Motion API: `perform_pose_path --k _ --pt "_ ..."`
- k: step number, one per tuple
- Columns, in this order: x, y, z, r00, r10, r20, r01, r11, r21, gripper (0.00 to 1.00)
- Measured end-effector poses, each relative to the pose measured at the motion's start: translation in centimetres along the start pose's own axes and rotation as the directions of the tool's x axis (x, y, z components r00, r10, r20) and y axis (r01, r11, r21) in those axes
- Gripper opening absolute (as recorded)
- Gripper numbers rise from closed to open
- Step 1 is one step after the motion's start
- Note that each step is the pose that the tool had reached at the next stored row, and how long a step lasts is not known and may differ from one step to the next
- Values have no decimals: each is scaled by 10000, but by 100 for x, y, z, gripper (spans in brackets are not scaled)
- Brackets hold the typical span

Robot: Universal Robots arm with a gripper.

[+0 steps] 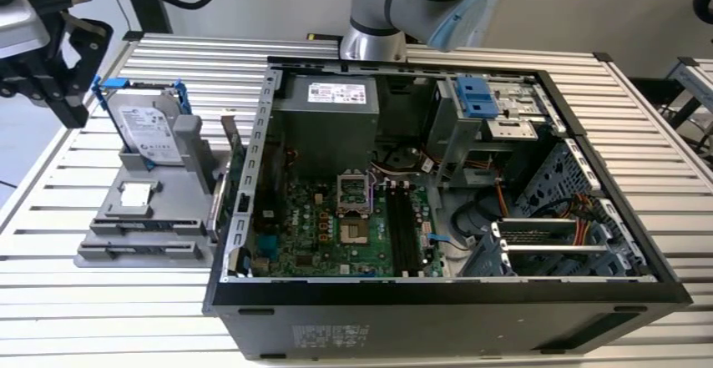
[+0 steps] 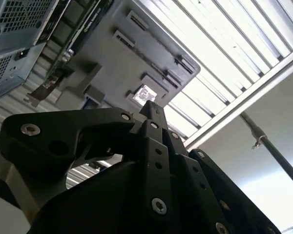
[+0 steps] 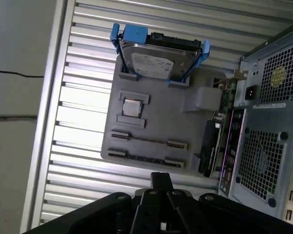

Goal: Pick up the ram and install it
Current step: 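Pick up the ram and move it above insertion slot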

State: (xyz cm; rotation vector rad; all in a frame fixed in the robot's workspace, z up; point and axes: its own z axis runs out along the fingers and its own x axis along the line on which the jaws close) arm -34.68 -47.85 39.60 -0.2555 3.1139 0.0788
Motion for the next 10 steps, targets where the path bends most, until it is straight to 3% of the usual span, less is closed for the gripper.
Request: perform_pose_path --k 5,10 --pt "0 0 -4 9984 -565 -27 565 9984 -12 0" --pt "0 0 -7 9927 -1205 -57 1205 9927 -28 0"
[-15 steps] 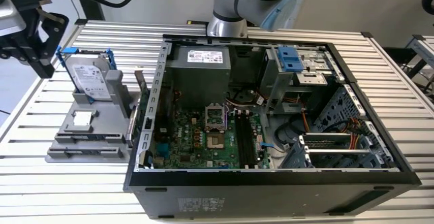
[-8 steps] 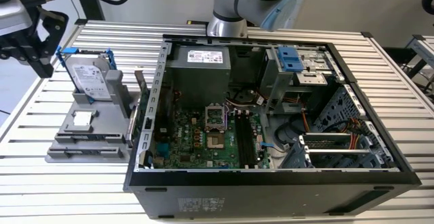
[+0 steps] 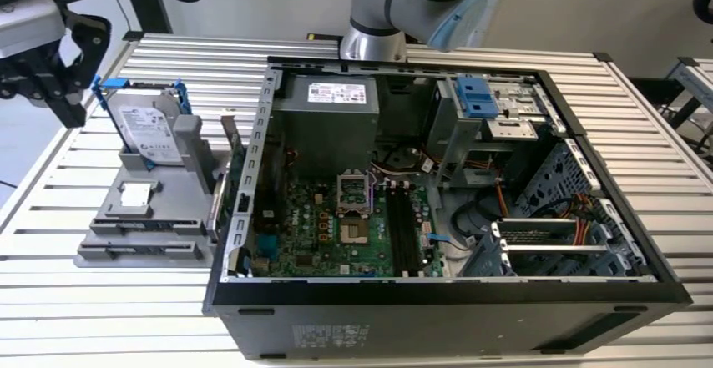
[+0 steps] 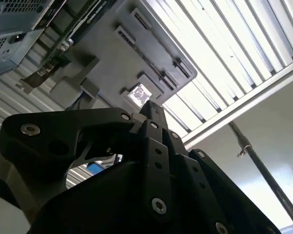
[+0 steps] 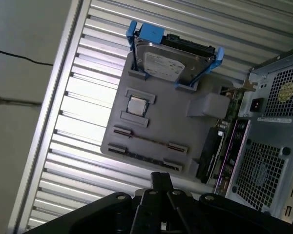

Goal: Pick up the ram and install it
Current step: 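Pick up the ram and move it above insertion slot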

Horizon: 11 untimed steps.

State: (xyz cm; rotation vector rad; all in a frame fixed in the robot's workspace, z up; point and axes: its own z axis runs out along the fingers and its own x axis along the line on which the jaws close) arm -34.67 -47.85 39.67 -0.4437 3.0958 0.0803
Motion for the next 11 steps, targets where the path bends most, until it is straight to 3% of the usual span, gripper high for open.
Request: perform_pose_path --k 5,8,11 --pt "0 0 -3 9975 -708 -34 708 9975 -15 0" --pt "0 0 -4 9935 -1137 -54 1137 9935 -26 0" --pt "0 0 -6 9874 -1580 -75 1580 9874 -38 0"
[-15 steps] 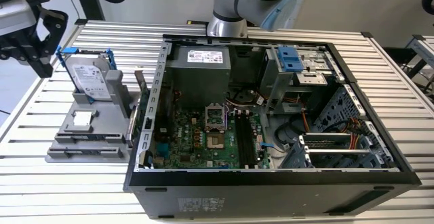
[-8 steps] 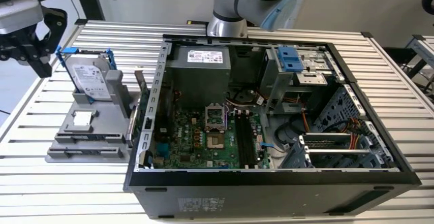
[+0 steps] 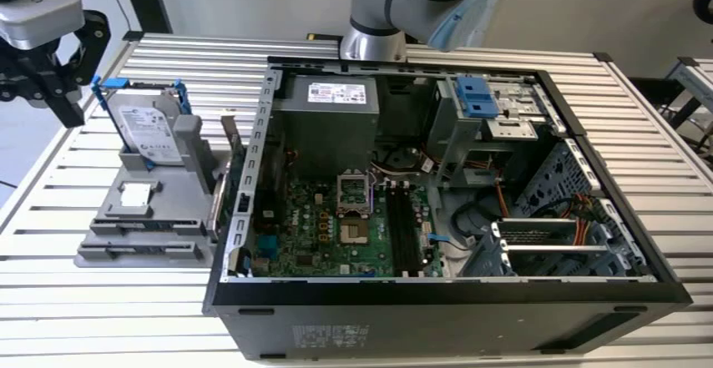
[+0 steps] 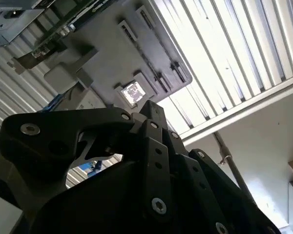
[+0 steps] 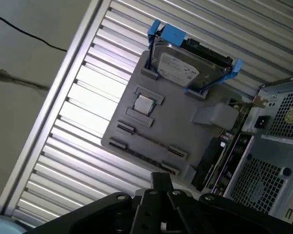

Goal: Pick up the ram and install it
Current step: 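Pick up the ram and move it above insertion slot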

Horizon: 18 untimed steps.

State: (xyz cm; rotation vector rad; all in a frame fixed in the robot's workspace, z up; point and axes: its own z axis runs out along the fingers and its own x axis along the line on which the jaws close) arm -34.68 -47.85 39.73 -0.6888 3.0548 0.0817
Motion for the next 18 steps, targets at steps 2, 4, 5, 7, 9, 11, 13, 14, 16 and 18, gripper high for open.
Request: perform_pose_path --k 2,4,5,7,9,11,13,14,16,18 --pt "0 0 -1 9996 -278 -13 278 9996 -6 0" --pt "0 0 -1 9984 -570 -27 570 9984 -12 0" --pt "0 0 -2 9975 -707 -34 707 9975 -16 0" --pt "0 0 -3 9951 -988 -48 988 9951 -22 0" --pt "0 0 -4 9918 -1273 -61 1273 9919 -30 0" --pt "0 0 -4 9880 -1540 -73 1540 9881 -37 0" --pt "0 0 -5 9833 -1817 -86 1817 9833 -45 0" --pt "0 0 -5 9805 -1961 -92 1960 9806 -49 0" --pt "0 1 -5 9745 -2244 -104 2243 9745 -58 0" --pt "0 1 -6 9675 -2527 -117 2526 9675 -66 0"
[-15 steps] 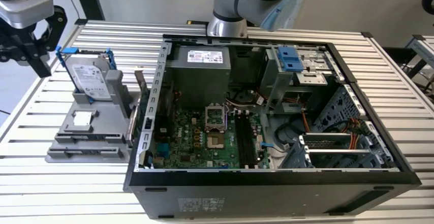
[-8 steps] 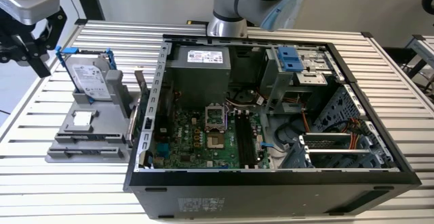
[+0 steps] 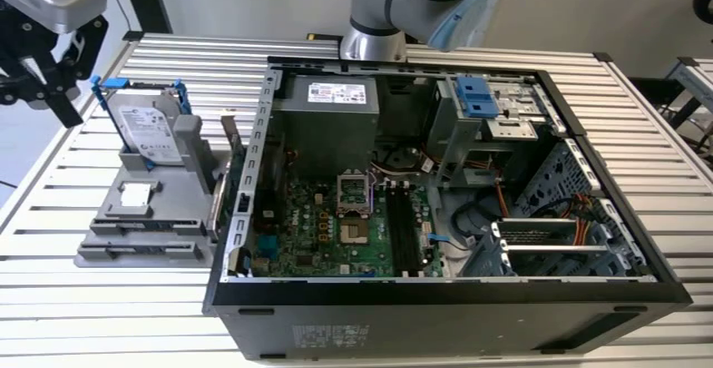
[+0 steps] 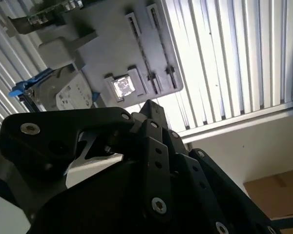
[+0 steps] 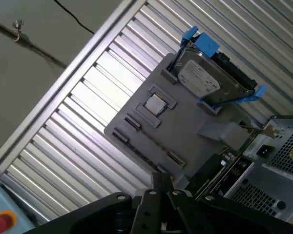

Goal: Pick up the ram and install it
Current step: 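Pick up the ram and move it above insertion slot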

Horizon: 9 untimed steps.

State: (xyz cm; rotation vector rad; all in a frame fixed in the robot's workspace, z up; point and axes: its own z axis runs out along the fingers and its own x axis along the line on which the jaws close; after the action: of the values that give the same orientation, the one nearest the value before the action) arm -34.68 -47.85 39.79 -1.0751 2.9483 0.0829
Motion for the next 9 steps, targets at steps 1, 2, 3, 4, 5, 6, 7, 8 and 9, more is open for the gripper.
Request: perform_pose_path --k 1,2,3,4,5,6,7,8,9 --pt "0 0 0 9999 -138 -7 138 9999 -3 0" --pt "0 0 0 9996 -276 -13 276 9996 -6 0" --pt "0 0 0 9991 -418 -21 418 9991 -9 0" --pt "0 0 -1 9984 -558 -27 558 9984 -11 0" --pt "1 1 -1 9975 -707 -35 707 9975 -15 0" --pt "1 1 -1 9965 -840 -41 840 9965 -18 0" --pt "1 1 -2 9951 -983 -49 983 9952 -22 0" --pt "1 1 -2 9936 -1130 -55 1129 9936 -25 0" --pt "1 1 -2 9919 -1269 -62 1269 9919 -29 0"
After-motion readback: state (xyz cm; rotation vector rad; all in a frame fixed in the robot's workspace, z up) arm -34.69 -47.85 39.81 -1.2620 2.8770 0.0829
